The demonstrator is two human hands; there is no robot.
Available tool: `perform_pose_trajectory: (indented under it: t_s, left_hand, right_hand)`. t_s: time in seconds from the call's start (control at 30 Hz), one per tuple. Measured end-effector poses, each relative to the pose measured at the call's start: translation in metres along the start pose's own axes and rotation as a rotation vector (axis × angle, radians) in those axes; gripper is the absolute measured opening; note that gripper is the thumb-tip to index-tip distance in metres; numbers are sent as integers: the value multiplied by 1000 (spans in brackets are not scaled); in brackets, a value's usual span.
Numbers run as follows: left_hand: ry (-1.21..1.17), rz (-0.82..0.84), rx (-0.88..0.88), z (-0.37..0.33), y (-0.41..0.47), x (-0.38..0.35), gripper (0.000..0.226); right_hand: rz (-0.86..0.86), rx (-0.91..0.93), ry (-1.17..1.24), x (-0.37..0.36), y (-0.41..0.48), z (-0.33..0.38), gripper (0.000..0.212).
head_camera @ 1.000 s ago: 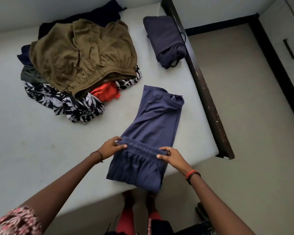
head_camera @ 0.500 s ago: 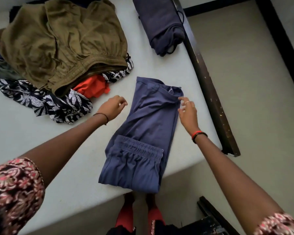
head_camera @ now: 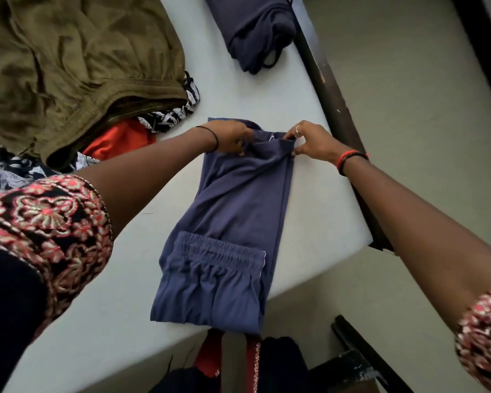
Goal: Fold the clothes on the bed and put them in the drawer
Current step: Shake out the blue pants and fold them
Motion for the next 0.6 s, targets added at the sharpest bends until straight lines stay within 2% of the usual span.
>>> perform_pose_trajectory:
  t_s: [0.1, 0.2, 0.37, 0.5, 0.6]
  left_hand:
    - [79, -37, 59, 14, -2, 4, 35]
    - [60, -43, 67, 20, -4, 8, 40]
    - [-48, 23, 63, 18, 2, 8, 46]
    - [-2, 98, 33, 15, 7, 6, 42]
    - [-16, 95, 50, 23, 5, 9, 36]
  right_hand:
    - [-29, -57, 88, 7, 1, -11, 31]
    - [-39, -47, 178, 15, 0, -9, 20]
    - [9, -102, 527, 27, -13, 4, 15]
    - [84, -115, 624, 31, -14, 6, 13]
    - [133, -150, 619, 31, -13, 3, 15]
Point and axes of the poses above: each hand's wrist, its own y-axis towards the middle knuckle, its own x-axis out of the back of the hand, z = x × y, the point moved 2 cm from there along y, towards the middle knuckle, and after that the axes turned 12 degrees about y, right-handed, at the moved point
